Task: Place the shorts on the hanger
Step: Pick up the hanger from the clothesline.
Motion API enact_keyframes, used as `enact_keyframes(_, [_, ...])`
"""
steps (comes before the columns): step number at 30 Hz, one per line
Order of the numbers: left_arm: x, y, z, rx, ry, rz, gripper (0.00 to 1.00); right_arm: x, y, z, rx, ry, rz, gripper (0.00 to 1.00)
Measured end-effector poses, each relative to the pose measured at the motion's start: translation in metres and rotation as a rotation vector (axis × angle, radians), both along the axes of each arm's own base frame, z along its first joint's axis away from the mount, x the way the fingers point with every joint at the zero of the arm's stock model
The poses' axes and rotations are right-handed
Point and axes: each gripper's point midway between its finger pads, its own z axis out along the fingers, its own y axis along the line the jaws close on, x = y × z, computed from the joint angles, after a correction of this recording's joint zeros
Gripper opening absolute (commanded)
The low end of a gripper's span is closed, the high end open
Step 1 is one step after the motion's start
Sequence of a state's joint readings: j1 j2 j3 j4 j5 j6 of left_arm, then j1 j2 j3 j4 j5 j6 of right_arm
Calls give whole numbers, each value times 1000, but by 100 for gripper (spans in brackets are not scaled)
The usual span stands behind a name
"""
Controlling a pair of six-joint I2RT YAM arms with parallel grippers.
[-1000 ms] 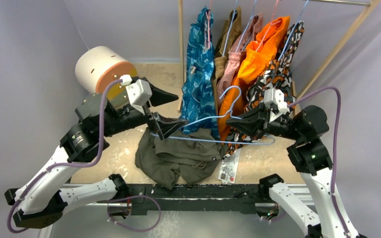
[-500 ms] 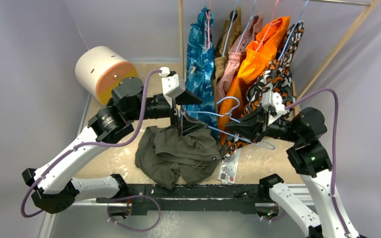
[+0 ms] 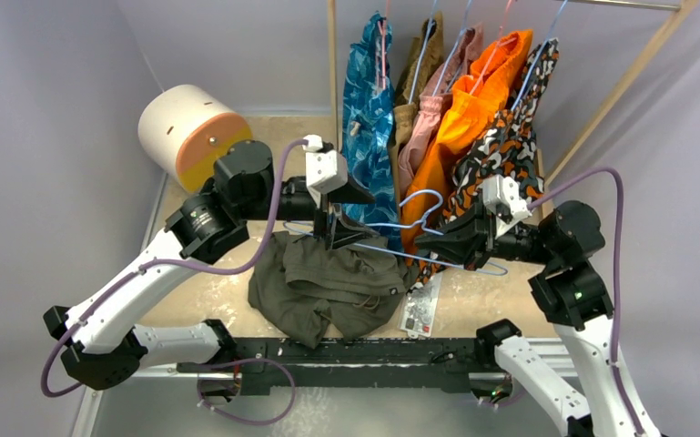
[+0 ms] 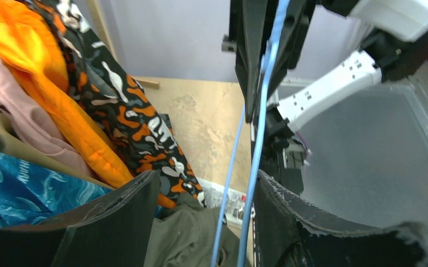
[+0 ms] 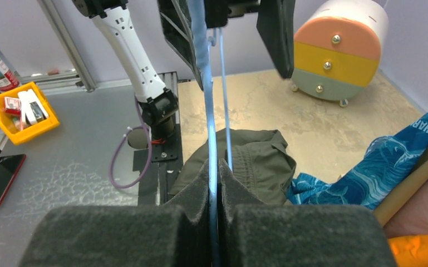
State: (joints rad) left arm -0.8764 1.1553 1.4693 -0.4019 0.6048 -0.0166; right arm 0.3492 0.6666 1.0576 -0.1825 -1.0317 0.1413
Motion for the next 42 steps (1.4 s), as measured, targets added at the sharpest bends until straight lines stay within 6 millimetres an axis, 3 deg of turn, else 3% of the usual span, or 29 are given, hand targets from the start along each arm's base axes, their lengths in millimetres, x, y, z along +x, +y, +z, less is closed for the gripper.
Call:
enact_keyframes(4, [-7,-3,-15,29,21,-56,40,-5,0,3,3,-10,20,0])
enact_keyframes(11, [-13,-7,-18,28,40,-100,48,-8,0,4,5,-12,24,0])
enact_keyframes(19, [-16,-11,1,-42,46,-120,43,-10,0,5,7,-16,35,0])
enact_keyframes(24, [-16,-12,0,-44,56,-122,29,-11,0,5,9,-12,38,0])
enact_keyframes(29, [-17,-13,8,-75,61,-128,1,-10,1,6,12,-9,38,0])
enact_keyframes(34, [-22,-12,7,-77,67,-147,0,-6,1,5,11,8,28,0])
enact_keyframes(36, [-23,-12,5,-77,68,-146,0,-6,1,5,11,13,29,15])
enact_keyframes(38, [-22,-11,5,-81,64,-139,0,-7,1,5,12,16,34,41])
enact_keyframes(42, [-17,-10,5,-89,61,-108,0,-13,2,8,20,9,60,68])
